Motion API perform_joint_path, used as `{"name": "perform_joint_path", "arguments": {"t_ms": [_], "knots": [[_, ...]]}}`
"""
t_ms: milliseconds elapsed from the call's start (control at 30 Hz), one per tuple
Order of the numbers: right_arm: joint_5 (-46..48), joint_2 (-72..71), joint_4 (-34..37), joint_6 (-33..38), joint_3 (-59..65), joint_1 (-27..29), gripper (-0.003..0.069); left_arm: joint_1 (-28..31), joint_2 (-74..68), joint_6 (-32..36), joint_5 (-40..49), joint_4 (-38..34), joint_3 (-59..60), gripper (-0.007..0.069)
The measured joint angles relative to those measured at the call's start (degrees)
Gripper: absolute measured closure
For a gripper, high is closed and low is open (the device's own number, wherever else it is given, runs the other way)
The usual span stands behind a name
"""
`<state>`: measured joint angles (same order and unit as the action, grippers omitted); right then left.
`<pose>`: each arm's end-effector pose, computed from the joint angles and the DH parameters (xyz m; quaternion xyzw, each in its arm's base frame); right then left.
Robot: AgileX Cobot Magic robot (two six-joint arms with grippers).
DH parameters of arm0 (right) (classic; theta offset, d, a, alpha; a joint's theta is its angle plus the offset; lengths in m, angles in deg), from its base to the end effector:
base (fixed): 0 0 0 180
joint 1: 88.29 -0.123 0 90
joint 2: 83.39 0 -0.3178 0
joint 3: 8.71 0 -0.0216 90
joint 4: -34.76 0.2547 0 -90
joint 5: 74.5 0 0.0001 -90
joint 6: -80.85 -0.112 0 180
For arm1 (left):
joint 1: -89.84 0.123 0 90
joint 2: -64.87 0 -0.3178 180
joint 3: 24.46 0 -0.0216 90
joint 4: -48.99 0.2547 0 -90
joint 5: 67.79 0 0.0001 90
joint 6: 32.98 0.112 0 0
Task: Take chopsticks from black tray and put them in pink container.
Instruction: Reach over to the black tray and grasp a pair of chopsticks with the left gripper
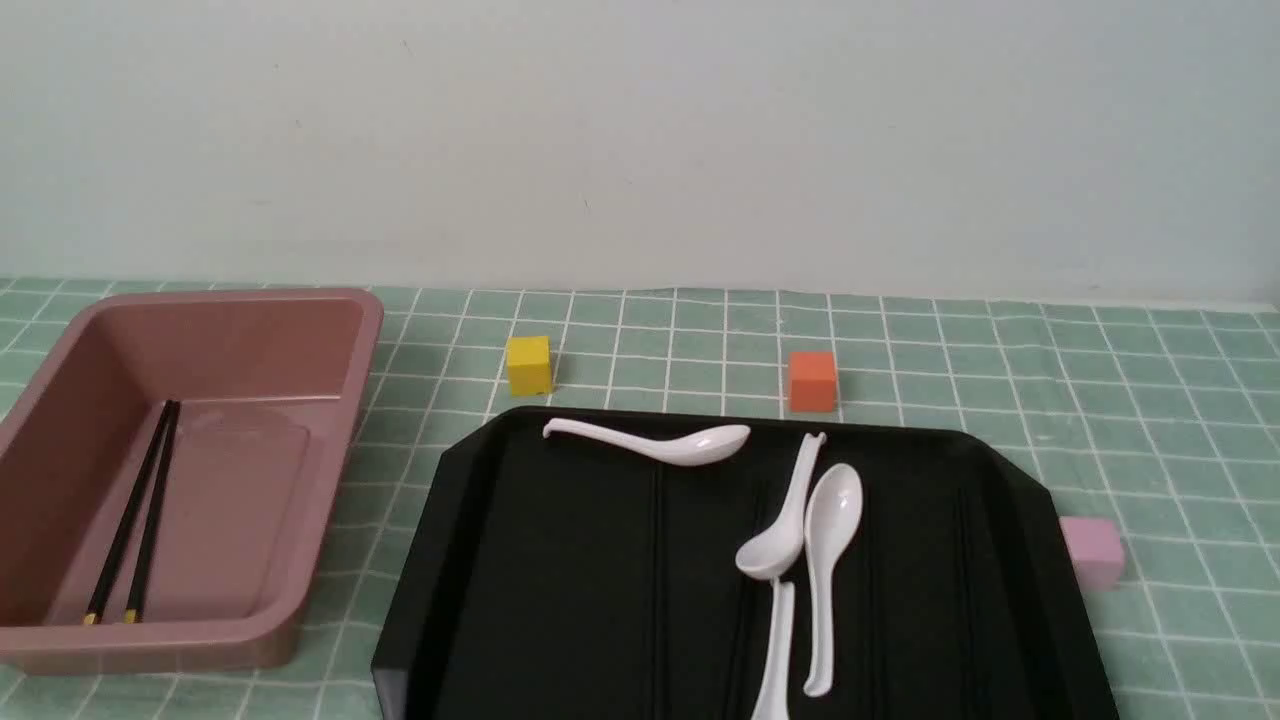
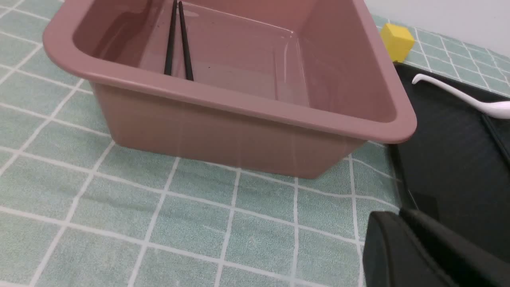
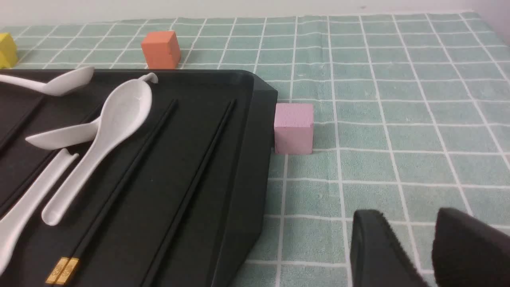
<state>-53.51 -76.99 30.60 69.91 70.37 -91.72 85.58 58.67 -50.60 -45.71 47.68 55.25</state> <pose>0.0439 -0.0003 0.1683 0.0331 0.8001 0.0444 0.5973 0.0429 -0.0042 0.1624 -0.1001 0.8027 -0.1211 0.5753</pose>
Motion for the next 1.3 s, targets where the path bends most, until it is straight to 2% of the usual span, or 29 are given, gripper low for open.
{"name": "perform_joint_path", "arguments": {"t_ms": [1300], "knots": [[0.0, 0.0, 0.0, 0.0, 0.0, 0.0, 0.0419, 0.0, 0.0, -0.06, 0.0, 0.0, 0.0, 0.0554]]}}
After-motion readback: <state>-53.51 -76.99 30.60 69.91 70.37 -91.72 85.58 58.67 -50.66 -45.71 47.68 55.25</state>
